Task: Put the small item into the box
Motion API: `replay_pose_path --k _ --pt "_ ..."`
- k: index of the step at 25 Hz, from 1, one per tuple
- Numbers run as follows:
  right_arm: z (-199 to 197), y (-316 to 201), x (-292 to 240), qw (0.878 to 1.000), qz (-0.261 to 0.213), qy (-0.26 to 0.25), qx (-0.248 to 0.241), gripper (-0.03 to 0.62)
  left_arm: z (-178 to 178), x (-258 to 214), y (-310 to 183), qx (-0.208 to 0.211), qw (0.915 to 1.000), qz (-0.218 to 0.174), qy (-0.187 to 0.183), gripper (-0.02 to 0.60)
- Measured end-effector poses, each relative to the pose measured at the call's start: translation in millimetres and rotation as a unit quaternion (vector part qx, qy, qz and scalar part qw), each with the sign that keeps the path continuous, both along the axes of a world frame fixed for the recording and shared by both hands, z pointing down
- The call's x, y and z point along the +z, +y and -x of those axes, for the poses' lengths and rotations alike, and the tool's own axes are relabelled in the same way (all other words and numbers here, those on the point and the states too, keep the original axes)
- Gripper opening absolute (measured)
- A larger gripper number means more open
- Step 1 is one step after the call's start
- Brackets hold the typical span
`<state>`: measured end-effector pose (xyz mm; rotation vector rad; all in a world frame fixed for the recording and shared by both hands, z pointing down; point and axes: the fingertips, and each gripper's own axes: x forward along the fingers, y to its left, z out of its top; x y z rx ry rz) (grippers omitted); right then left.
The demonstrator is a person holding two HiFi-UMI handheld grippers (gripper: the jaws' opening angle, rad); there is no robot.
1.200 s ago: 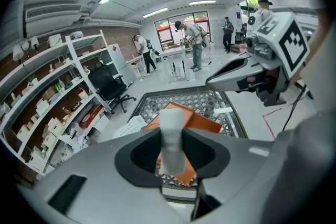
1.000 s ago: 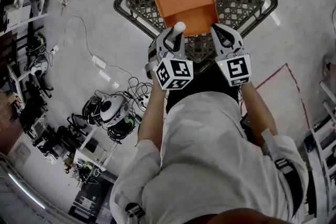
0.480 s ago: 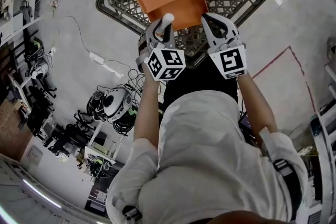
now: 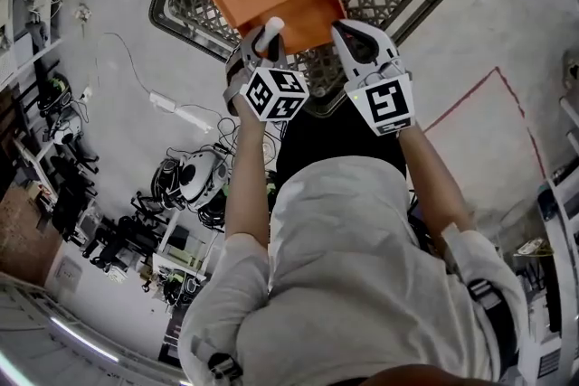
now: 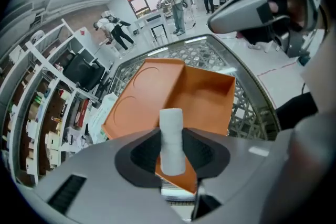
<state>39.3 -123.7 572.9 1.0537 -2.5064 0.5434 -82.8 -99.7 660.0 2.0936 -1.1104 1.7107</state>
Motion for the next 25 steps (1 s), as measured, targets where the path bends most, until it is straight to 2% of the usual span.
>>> replay_pose_path --k 10,25 --pt "-8.0 -4.7 9.7 1.000 0.018 -0.002 0.014 0.005 -4.0 37.1 -4.4 0.006 0.9993 0.035 -0.014 0.130" --pt "-15.8 -6.8 20.4 0.999 0.035 0.008 0.009 0.005 -3.8 55.6 -6.5 -0.026 0.9978 0.060 -0.005 0.130"
